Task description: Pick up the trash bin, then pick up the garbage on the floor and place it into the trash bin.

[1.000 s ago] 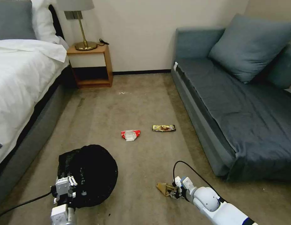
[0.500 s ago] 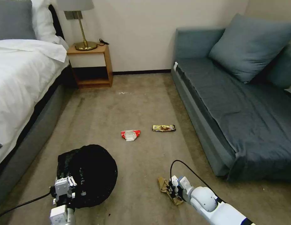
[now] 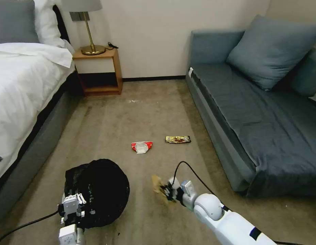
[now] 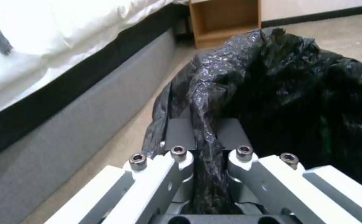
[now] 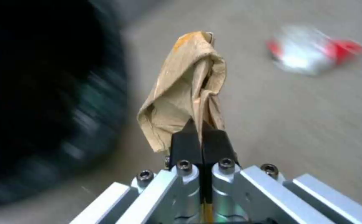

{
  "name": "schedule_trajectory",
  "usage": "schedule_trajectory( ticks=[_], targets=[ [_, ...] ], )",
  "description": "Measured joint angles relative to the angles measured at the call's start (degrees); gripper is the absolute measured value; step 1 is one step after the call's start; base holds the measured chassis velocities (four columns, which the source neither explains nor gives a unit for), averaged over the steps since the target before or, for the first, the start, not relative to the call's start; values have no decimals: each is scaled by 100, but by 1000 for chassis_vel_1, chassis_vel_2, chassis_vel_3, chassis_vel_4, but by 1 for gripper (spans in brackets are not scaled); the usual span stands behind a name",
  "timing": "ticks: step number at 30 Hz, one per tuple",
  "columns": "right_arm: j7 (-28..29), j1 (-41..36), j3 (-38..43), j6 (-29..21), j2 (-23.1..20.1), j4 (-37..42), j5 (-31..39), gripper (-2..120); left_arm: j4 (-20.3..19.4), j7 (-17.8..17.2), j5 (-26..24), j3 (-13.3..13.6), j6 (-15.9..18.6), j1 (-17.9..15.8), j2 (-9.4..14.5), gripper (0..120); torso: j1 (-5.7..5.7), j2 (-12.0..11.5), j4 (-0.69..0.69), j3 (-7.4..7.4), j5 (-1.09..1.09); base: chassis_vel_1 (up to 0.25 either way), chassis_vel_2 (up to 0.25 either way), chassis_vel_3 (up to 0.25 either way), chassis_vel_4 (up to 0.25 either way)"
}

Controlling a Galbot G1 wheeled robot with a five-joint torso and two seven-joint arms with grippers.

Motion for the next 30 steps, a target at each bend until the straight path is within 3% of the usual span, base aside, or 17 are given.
schedule_trajectory(
  ticks=[8, 11, 16, 25, 30],
  targets=[
    [-23, 230, -621, 723, 397, 282, 864, 0, -8, 5, 28, 25, 0, -13, -47, 5, 0, 0, 0, 0, -1, 0, 0, 0, 0],
    [138, 392, -1035, 1296, 602, 170, 1128, 0, -118, 48, 62, 83, -57, 44, -50, 5, 0, 0, 0, 0, -2, 0, 0, 0, 0],
    [547, 692, -1498, 1740, 914, -227, 1060, 0, -292, 106, 132, 147, -91, 110, -53, 5, 0, 0, 0, 0, -1, 0, 0, 0, 0],
    [800, 875, -1752, 1869, 1040, -649, 536, 0, -320, 123, 111, 127, -126, 131, -53, 5, 0, 0, 0, 0, -1, 0, 0, 0, 0],
    [801, 797, -1945, 1930, 922, -756, 186, 16, -320, 167, 98, 119, -161, 85, -51, 5, 0, 0, 0, 0, -1, 0, 0, 0, 0]
  ],
)
